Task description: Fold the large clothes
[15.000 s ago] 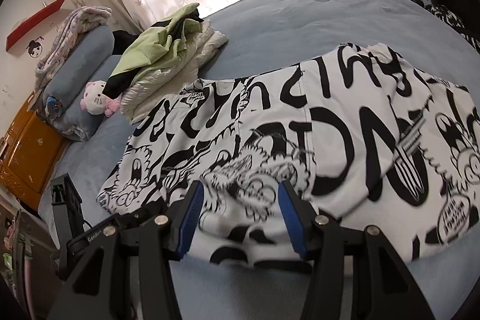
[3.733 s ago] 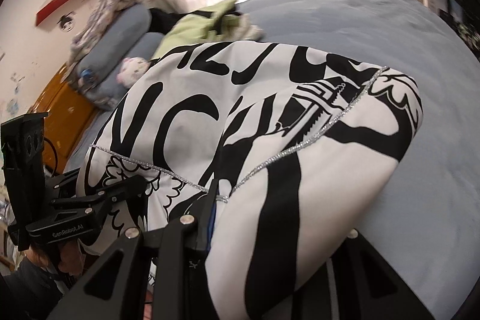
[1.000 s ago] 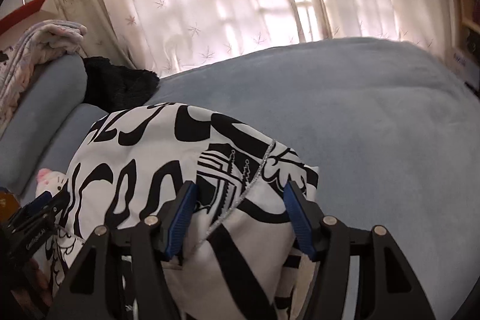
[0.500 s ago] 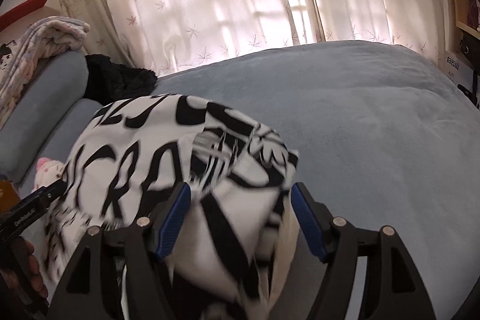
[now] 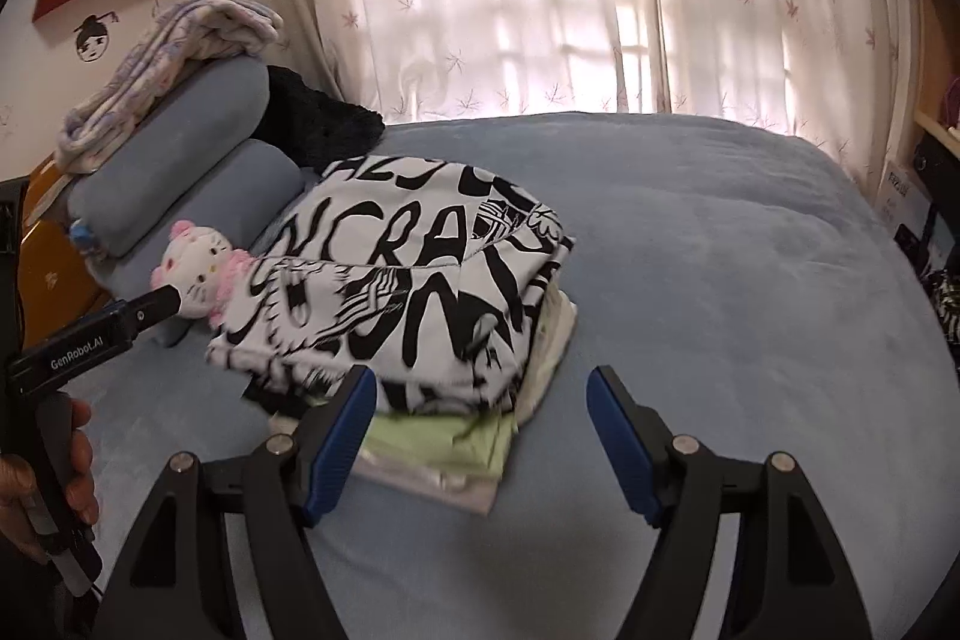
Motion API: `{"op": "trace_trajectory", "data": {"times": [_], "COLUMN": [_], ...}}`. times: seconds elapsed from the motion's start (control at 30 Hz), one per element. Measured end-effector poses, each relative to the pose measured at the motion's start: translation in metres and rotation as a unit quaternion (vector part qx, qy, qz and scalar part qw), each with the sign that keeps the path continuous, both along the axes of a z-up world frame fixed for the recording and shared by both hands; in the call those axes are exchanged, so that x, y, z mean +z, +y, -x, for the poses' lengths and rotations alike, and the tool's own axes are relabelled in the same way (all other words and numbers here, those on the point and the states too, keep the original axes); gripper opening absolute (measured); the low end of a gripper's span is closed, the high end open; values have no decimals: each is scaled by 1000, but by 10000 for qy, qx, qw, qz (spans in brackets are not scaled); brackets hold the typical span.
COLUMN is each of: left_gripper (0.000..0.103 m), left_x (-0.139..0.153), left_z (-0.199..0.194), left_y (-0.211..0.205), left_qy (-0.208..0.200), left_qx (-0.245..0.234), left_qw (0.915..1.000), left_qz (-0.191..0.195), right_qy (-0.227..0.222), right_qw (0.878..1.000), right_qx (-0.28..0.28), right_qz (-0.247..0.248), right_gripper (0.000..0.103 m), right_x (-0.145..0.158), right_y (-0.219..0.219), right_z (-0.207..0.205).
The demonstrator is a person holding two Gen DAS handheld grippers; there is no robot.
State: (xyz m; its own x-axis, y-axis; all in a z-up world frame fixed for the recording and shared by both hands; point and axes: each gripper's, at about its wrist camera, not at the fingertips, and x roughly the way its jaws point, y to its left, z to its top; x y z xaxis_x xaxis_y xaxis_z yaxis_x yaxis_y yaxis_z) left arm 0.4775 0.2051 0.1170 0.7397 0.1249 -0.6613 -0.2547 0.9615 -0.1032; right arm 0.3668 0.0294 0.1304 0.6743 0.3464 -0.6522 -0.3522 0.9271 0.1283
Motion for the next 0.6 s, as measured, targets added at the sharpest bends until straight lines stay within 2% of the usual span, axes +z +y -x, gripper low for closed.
{"op": "trace_trajectory", "data": {"times": [0.17,0.3,0.43,0.6], "left_gripper": [86,93,93,93], "left_x": [52,79,92,96], "left_z": [57,101,149,205], "left_y": [-26,-48,-78,-113], "left_qy": [-239,-396,-454,-538], "left_qx": [-20,-34,-249,-521], "left_qw": [9997,9992,9987,9972], "left_qz": [-43,-9,-1,-77], "right_qy": [-134,-208,-280,-292], "right_qw": [9997,9992,9992,9988], "right_qx": [-59,-84,-25,125], "right_qz": [-209,-341,-275,-362], "right_gripper": [73,73,77,78], "right_x": [47,80,96,105], "right_y": [-36,-67,-88,-113], "right_z": [47,87,124,176]}}
